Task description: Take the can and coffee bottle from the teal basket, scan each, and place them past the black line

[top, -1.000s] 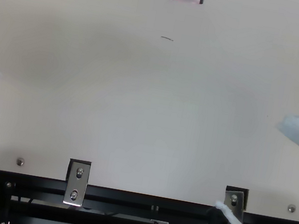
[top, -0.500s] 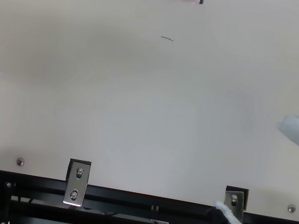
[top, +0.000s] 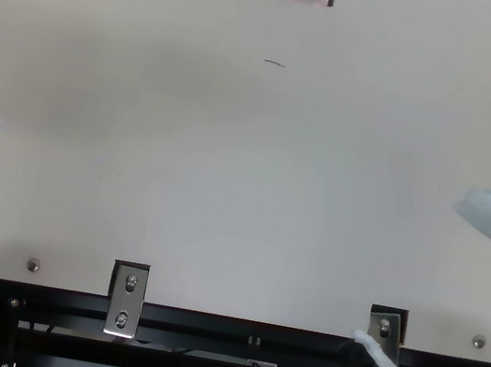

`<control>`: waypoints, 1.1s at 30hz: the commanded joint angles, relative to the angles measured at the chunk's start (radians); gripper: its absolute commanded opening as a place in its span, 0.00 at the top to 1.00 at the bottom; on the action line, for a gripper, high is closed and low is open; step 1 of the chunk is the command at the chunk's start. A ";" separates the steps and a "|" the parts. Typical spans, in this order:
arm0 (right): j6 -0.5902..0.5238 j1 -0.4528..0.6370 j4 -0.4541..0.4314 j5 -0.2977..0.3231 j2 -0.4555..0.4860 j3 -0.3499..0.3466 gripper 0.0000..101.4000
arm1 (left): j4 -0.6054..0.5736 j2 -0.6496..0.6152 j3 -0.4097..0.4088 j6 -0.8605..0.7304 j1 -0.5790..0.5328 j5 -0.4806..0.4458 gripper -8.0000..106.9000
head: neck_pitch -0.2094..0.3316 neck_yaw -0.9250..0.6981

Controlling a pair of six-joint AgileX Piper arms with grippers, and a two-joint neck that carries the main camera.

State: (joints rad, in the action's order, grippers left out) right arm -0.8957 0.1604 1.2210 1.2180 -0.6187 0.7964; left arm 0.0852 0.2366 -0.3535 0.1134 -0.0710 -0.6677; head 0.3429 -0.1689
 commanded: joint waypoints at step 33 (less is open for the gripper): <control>0.000 0.000 0.000 0.000 0.000 0.000 0.00 | 0.022 0.385 -0.190 0.136 0.164 0.189 0.15 | 0.087 -0.399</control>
State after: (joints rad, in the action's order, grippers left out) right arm -0.8957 0.1604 1.2210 1.2180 -0.6187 0.7964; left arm 0.1034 0.4816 -0.4865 0.2320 0.0656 -0.5209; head 0.4095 -0.5528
